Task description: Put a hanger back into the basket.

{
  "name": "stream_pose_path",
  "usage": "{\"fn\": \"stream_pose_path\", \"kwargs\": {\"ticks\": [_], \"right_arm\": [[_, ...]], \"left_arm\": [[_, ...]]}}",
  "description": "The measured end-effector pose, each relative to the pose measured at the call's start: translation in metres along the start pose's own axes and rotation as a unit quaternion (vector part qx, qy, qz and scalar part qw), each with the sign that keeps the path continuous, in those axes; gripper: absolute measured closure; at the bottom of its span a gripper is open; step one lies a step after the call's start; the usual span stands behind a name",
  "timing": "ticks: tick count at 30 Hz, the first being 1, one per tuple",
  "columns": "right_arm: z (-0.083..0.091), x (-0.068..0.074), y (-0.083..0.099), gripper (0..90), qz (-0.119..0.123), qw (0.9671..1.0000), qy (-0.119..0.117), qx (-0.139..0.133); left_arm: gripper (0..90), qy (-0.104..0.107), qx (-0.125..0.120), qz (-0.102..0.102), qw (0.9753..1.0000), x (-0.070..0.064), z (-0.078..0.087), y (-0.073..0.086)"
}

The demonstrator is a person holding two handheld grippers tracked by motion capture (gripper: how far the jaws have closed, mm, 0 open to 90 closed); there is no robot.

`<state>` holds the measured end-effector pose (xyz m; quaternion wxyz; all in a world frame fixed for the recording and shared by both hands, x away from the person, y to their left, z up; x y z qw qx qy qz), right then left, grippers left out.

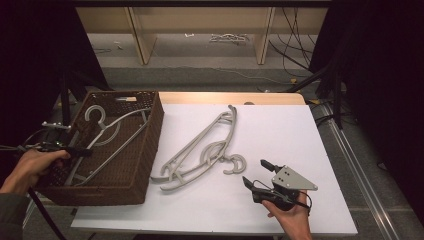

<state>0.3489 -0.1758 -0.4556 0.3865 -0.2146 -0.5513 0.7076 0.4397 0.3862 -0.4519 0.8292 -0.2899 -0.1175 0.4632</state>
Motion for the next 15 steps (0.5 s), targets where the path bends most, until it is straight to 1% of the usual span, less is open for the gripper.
{"fn": "stream_pose_path", "kwargs": {"ticks": [1, 2, 3, 5, 6, 8, 9, 12, 13, 14, 15], "right_arm": [[0.000, 0.001, 0.001, 23.2, -0.006, 1.0000, -0.001, 0.005], [0.000, 0.000, 0.000, 23.2, 0.002, 1.0000, 0.001, 0.000], [0.000, 0.000, 0.000, 23.2, 0.001, 1.0000, 0.001, 0.002], [0.000, 0.000, 0.000, 23.2, 0.002, 1.0000, 0.001, 0.001], [0.000, 0.000, 0.000, 23.2, 0.002, 1.0000, 0.001, 0.001], [0.000, 0.000, 0.000, 23.2, 0.002, 1.0000, 0.000, 0.002], [0.000, 0.000, 0.000, 23.3, 0.001, 1.0000, 0.001, 0.002], [0.000, 0.000, 0.000, 23.2, 0.003, 1.0000, 0.001, 0.003], [0.000, 0.000, 0.000, 23.2, 0.002, 1.0000, 0.001, 0.002], [-0.001, 0.000, 0.000, 23.3, 0.001, 1.0000, 0.002, -0.001], [-0.001, 0.000, 0.000, 23.2, 0.001, 1.0000, 0.002, -0.002]], "left_arm": [[78.0, 0.001, 0.001, -0.002, 1.0000, 0.000, 0.000, 0.000], [78.1, 0.001, 0.001, -0.003, 1.0000, 0.000, 0.000, 0.000], [78.2, 0.003, 0.001, -0.007, 1.0000, -0.001, 0.000, 0.000], [78.4, 0.009, 0.001, -0.023, 0.9997, -0.005, 0.000, -0.001], [78.5, 0.014, 0.005, -0.034, 0.9993, -0.008, 0.000, -0.001], [78.5, 0.023, 0.014, -0.052, 0.9983, -0.012, -0.001, -0.002], [78.5, 0.027, 0.020, -0.057, 0.9978, -0.014, -0.002, -0.002], [78.5, 0.033, 0.032, -0.070, 0.9965, -0.017, -0.004, -0.002], [78.5, 0.036, 0.032, -0.072, 0.9963, -0.018, -0.004, -0.002], [78.5, 0.041, 0.036, -0.080, 0.9953, -0.019, -0.004, -0.002], [78.5, 0.045, 0.034, -0.081, 0.9951, -0.020, -0.004, -0.002]]}}
Point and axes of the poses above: each handheld gripper's, and its own axes: z roughly backward along the jaws, y roughly out of its underside, x roughly to its left, the point moved 6 cm from there along -z, roughly forward along the jaws, and after that the axes turned 12 degrees about -z, right-handed, at the moved point
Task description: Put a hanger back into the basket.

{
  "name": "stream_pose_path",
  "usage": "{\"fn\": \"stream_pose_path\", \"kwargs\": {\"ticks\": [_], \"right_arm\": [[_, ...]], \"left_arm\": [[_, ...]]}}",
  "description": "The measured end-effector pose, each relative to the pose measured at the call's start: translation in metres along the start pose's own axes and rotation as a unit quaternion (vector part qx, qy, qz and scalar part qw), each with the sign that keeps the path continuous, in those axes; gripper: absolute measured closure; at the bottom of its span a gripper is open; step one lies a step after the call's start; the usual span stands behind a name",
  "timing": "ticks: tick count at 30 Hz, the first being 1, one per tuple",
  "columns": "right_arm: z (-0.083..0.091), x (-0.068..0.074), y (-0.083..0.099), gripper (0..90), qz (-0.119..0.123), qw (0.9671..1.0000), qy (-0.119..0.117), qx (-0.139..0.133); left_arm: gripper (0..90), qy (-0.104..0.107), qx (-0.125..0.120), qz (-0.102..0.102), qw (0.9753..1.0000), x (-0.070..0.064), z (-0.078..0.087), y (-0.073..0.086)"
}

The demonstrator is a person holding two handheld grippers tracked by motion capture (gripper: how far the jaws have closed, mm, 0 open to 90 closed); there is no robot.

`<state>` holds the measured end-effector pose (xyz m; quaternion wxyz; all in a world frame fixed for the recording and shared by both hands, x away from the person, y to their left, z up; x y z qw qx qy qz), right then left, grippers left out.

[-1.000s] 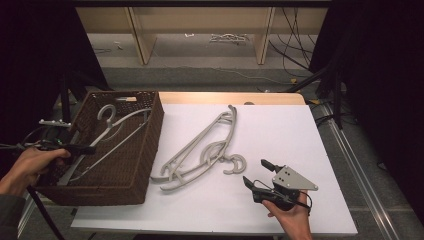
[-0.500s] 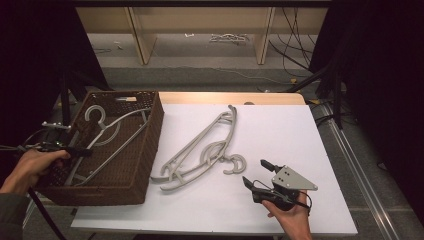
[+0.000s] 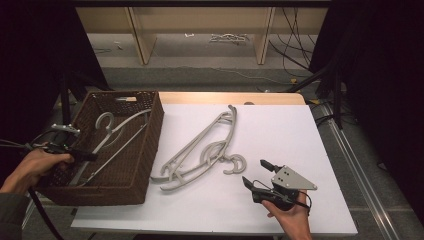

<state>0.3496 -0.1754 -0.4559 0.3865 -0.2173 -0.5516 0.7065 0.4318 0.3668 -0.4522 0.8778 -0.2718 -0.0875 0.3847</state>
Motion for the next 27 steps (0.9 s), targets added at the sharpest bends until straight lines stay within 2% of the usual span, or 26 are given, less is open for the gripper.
{"fn": "stream_pose_path", "kwargs": {"ticks": [1, 3, 6, 8, 11, 13, 14, 15, 17, 20, 22, 23, 24, 27], "right_arm": [[0.000, 0.000, 0.000, 23.2, 0.000, 1.0000, 0.000, 0.001], [0.000, 0.000, 0.000, 23.3, 0.001, 1.0000, 0.000, 0.001], [0.001, 0.000, 0.000, 23.2, 0.001, 1.0000, -0.001, 0.003], [0.001, 0.000, 0.000, 23.2, 0.002, 1.0000, -0.001, 0.003], [0.001, 0.000, 0.000, 23.3, 0.001, 1.0000, -0.001, 0.003], [0.001, 0.000, 0.000, 23.2, 0.001, 1.0000, -0.001, 0.003], [0.001, 0.000, 0.000, 23.2, 0.001, 1.0000, -0.001, 0.004], [0.001, 0.000, 0.000, 23.2, 0.001, 1.0000, -0.001, 0.004], [0.001, 0.000, 0.000, 23.2, 0.002, 1.0000, -0.001, 0.004], [0.000, 0.000, 0.000, 23.2, 0.000, 1.0000, -0.001, 0.000], [0.000, 0.000, 0.000, 23.2, 0.000, 1.0000, 0.000, 0.000], [0.001, 0.001, 0.001, 23.2, -0.008, 0.9999, -0.003, 0.006], [0.000, 0.002, 0.000, 23.3, -0.010, 0.9999, -0.008, -0.001], [0.001, 0.001, 0.000, 23.2, -0.008, 1.0000, -0.003, 0.005]], "left_arm": [[78.3, 0.003, -0.001, -0.001, 1.0000, -0.002, 0.000, 0.000], [77.9, 0.010, 0.007, -0.016, 0.9998, -0.003, 0.000, 0.000], [77.3, 0.008, 0.013, -0.025, 0.9996, -0.005, 0.000, 0.000], [75.4, 0.007, 0.012, -0.024, 0.9996, -0.004, 0.001, 0.000], [67.8, 0.007, -0.002, -0.004, 1.0000, -0.004, 0.003, -0.001], [66.3, 0.010, -0.018, 0.009, 0.9997, -0.006, 0.004, -0.004], [64.3, 0.012, -0.011, 0.002, 0.9999, -0.005, 0.007, -0.003], [61.0, 0.010, -0.021, 0.017, 0.9996, -0.007, 0.007, -0.005], [53.6, 0.007, -0.024, 0.023, 0.9994, -0.006, 0.011, -0.007], [47.2, 0.006, -0.050, 0.037, 0.9981, -0.008, 0.018, -0.013], [43.1, -0.002, -0.063, 0.048, 0.9968, -0.009, 0.023, -0.017], [41.3, -0.014, -0.068, 0.053, 0.9961, -0.009, 0.026, -0.019], [38.9, -0.025, -0.072, 0.059, 0.9954, -0.010, 0.029, -0.021], [35.0, -0.038, -0.083, 0.057, 0.9942, -0.015, 0.035, -0.027]]}}
Point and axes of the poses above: each handheld gripper's, and its own axes: z roughly backward along the jaws, y roughly out of its underside, x roughly to its left, the point moved 6 cm from there along -z, roughly forward along the jaws, and after that the axes turned 12 degrees about -z, right-handed, at the moved point
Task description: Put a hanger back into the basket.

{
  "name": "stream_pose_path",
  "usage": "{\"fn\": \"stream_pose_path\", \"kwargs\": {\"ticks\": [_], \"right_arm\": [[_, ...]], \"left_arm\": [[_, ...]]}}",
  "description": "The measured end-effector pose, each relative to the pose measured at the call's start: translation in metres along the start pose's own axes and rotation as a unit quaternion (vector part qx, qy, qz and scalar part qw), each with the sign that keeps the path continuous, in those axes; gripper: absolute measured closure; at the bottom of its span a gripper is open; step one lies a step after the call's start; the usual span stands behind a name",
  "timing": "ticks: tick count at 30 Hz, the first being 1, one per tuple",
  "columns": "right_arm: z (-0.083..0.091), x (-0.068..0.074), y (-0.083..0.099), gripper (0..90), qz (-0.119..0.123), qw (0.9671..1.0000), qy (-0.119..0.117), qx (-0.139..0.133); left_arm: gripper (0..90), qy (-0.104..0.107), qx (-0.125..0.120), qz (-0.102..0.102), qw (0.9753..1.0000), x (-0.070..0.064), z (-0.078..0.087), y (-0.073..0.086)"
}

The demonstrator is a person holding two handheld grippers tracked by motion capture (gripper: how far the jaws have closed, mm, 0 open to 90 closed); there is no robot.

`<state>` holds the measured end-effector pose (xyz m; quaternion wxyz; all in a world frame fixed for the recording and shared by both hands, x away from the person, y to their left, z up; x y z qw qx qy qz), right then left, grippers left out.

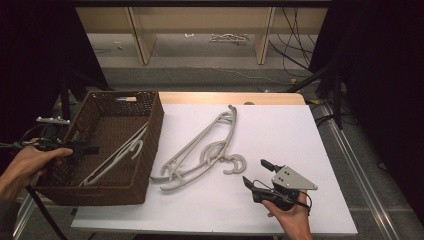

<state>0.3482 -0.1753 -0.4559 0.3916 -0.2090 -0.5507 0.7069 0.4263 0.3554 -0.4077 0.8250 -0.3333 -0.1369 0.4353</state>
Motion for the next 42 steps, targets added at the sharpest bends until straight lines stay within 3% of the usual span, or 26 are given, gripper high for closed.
{"fn": "stream_pose_path", "kwargs": {"ticks": [5, 8, 11, 12, 13, 14, 17, 19, 24, 28, 37, 39, 40, 41, 42], "right_arm": [[0.001, -0.002, -0.001, 23.0, 0.008, 1.0000, 0.004, -0.004], [0.001, -0.002, -0.001, 22.8, 0.006, 1.0000, 0.006, 0.000], [0.002, -0.002, -0.001, 22.8, 0.007, 0.9999, 0.007, 0.004], [0.000, -0.001, -0.001, 22.8, 0.006, 1.0000, 0.005, -0.005], [0.000, -0.001, -0.001, 22.7, 0.006, 1.0000, 0.005, -0.006], [0.001, -0.001, -0.001, 22.8, 0.006, 1.0000, 0.004, -0.005], [0.000, -0.001, -0.002, 22.8, 0.004, 0.9999, 0.006, -0.010], [0.001, -0.002, -0.002, 22.7, 0.005, 0.9999, 0.007, -0.010], [0.000, -0.001, -0.002, 22.5, 0.003, 0.9999, 0.006, -0.010], [0.001, -0.001, -0.002, 21.3, 0.003, 0.9999, 0.007, -0.011], [0.002, 0.001, -0.002, 20.2, -0.009, 0.9999, 0.003, -0.006], [0.002, -0.001, -0.003, 20.2, 0.003, 0.9999, 0.005, -0.015], [0.003, 0.000, -0.003, 20.2, 0.000, 1.0000, 0.006, -0.007], [0.003, 0.001, -0.003, 20.2, -0.004, 0.9999, 0.003, -0.011], [0.003, 0.002, -0.003, 20.2, -0.008, 0.9999, 0.002, -0.010]], "left_arm": [[29.8, -0.012, -0.033, -0.014, 0.9993, -0.017, 0.010, -0.013], [27.9, -0.026, -0.060, -0.025, 0.9975, -0.033, 0.016, -0.020], [23.6, -0.022, -0.085, -0.029, 0.9957, -0.050, 0.019, -0.027], [23.7, -0.022, -0.085, -0.040, 0.9953, -0.054, 0.021, -0.028], [23.6, -0.026, -0.102, -0.034, 0.9939, -0.060, 0.022, -0.031], [23.5, -0.025, -0.104, -0.043, 0.9933, -0.063, 0.023, -0.032], [22.2, -0.014, -0.139, -0.029, 0.9898, -0.076, 0.023, -0.038], [19.6, -0.007, -0.150, -0.022, 0.9884, -0.085, 0.023, -0.040], [19.8, -0.002, -0.174, -0.030, 0.9843, -0.107, 0.019, -0.044], [18.9, -0.003, -0.205, -0.031, 0.9783, -0.125, 0.017, -0.048], [19.5, 0.012, -0.241, -0.050, 0.9691, -0.164, 0.004, -0.054], [19.6, 0.016, -0.247, -0.049, 0.9675, -0.172, 0.000, -0.054], [19.5, 0.022, -0.249, -0.050, 0.9671, -0.177, -0.003, -0.053], [19.5, 0.023, -0.241, -0.054, 0.9687, -0.181, -0.005, -0.052], [19.4, 0.027, -0.240, -0.059, 0.9686, -0.186, -0.008, -0.051]]}}
Point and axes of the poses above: each handheld gripper's, and its own axes: z roughly backward along the jaws, y roughly out of its underside, x roughly to its left, the point moved 6 cm from there along -z, roughly forward along the jaws, and after that the axes turned 12 degrees about -z, right-handed, at the moved point
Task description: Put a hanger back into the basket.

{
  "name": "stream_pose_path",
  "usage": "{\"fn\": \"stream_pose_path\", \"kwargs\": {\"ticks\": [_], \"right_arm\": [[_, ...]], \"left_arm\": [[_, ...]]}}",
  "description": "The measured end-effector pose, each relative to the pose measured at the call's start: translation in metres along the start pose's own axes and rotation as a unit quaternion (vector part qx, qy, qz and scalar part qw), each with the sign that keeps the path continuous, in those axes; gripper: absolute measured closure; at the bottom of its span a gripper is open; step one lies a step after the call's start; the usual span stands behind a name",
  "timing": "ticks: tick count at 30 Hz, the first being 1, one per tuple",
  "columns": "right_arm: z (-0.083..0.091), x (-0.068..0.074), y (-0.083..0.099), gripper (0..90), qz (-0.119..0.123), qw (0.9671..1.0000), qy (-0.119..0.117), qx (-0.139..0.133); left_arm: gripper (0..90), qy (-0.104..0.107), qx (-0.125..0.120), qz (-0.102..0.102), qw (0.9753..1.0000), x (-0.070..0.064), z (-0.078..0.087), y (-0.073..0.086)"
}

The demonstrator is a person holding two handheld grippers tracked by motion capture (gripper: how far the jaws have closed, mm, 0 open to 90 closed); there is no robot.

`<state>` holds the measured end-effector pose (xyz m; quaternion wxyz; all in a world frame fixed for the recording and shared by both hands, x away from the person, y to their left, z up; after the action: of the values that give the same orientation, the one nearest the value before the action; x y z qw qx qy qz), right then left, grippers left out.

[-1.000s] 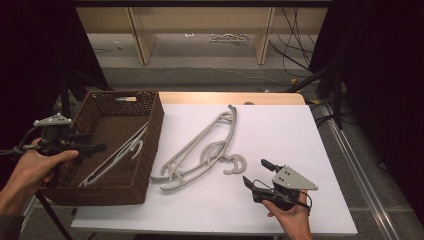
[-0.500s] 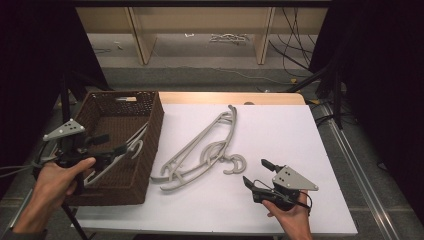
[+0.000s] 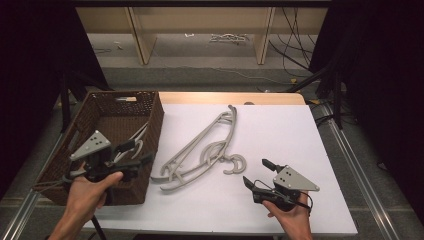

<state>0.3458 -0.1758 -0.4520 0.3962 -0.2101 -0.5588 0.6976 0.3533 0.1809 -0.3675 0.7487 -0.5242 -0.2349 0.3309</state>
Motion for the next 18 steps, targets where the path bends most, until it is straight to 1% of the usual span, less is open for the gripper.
{"fn": "stream_pose_path", "kwargs": {"ticks": [1, 2, 3, 4, 5, 6, 7, 8, 9, 10, 12, 16, 18], "right_arm": [[0.000, -0.001, -0.002, 20.2, 0.011, 0.9999, 0.000, -0.010], [0.000, 0.000, -0.001, 20.2, 0.002, 1.0000, -0.002, -0.004], [0.000, -0.001, -0.002, 20.2, 0.011, 0.9999, -0.001, -0.008], [0.000, 0.000, 0.000, 20.2, 0.000, 1.0000, -0.002, -0.002], [0.000, 0.000, 0.000, 20.2, 0.000, 1.0000, -0.002, -0.001], [0.000, 0.000, -0.001, 20.2, 0.006, 1.0000, -0.001, -0.005], [0.000, 0.001, 0.000, 20.2, 0.002, 1.0000, -0.006, -0.002], [0.000, 0.001, -0.001, 20.2, 0.001, 1.0000, -0.007, -0.001], [0.000, 0.000, -0.002, 20.2, 0.009, 0.9999, -0.002, -0.007], [0.001, 0.000, -0.002, 20.3, 0.008, 0.9999, -0.003, -0.007], [0.001, 0.000, -0.002, 20.2, 0.007, 0.9999, -0.002, -0.008], [0.001, 0.000, -0.002, 20.2, 0.007, 0.9999, -0.004, -0.009], [0.001, 0.001, -0.002, 20.3, 0.009, 0.9999, -0.006, -0.007]], "left_arm": [[19.4, 0.004, -0.003, -0.001, 1.0000, -0.005, -0.002, 0.001], [19.4, 0.008, -0.006, -0.002, 0.9999, -0.010, -0.004, 0.001], [19.4, 0.009, -0.007, -0.005, 0.9999, -0.014, -0.006, 0.002], [19.4, 0.009, -0.011, -0.007, 0.9999, -0.018, -0.008, 0.003], [19.4, 0.006, -0.019, -0.008, 0.9998, -0.021, -0.009, 0.004], [19.8, 0.000, -0.028, -0.009, 0.9996, -0.023, -0.010, 0.004], [20.7, -0.007, -0.030, -0.013, 0.9994, -0.024, -0.011, 0.006], [20.7, -0.008, -0.030, -0.016, 0.9994, -0.026, -0.012, 0.007], [20.8, -0.008, -0.033, -0.015, 0.9993, -0.028, -0.013, 0.009], [20.8, -0.010, -0.039, -0.014, 0.9991, -0.028, -0.013, 0.011], [20.8, -0.013, -0.038, -0.015, 0.9991, -0.031, -0.015, 0.015], [20.6, -0.009, -0.032, -0.020, 0.9992, -0.038, -0.020, 0.023], [20.2, -0.012, -0.031, -0.029, 0.9990, -0.042, -0.022, 0.026]]}}
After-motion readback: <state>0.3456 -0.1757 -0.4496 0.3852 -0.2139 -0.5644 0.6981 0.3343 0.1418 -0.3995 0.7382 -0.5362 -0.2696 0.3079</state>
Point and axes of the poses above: each handheld gripper's, and its own axes: z roughly backward along the jaws, y roughly out of its underside, x roughly to its left, the point moved 6 cm from there along -z, roughly forward along the jaws, and after that the axes turned 12 degrees about -z, right-handed, at the moved point
